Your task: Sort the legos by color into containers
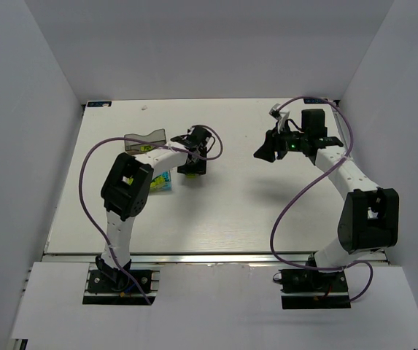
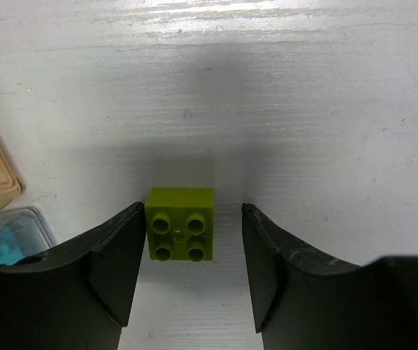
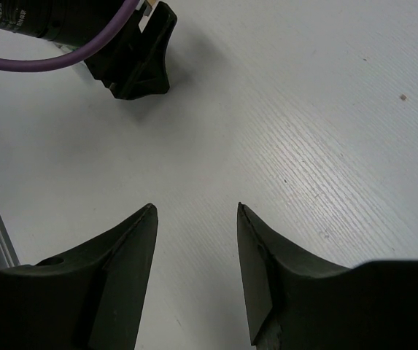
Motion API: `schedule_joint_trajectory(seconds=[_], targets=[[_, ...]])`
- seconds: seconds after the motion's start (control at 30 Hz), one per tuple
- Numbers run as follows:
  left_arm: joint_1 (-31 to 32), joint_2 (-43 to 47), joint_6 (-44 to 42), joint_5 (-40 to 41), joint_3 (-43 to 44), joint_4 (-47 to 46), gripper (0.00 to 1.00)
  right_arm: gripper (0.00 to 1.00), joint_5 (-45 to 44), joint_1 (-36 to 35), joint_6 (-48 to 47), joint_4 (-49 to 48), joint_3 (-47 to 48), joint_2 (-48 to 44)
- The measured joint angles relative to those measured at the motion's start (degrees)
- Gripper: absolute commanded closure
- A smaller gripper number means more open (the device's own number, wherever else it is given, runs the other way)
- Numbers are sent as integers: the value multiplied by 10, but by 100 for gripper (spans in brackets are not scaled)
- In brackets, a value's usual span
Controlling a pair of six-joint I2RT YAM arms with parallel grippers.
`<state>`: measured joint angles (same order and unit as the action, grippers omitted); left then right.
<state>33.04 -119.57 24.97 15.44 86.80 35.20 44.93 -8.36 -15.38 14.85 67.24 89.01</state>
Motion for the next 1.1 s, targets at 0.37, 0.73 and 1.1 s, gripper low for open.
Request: schedule_joint_trajectory(seconds=[0.37,0.73,1.1], targets=[[1,-2,10,0,2,-10,75,47,0,0,0,0,-6,0],[1,156,43,-2,-85,-31,91,50,1,0,-2,0,-14,0],[-13,319,97,30,-214,-50,92,60,3,-1,-14,2,-26,0]])
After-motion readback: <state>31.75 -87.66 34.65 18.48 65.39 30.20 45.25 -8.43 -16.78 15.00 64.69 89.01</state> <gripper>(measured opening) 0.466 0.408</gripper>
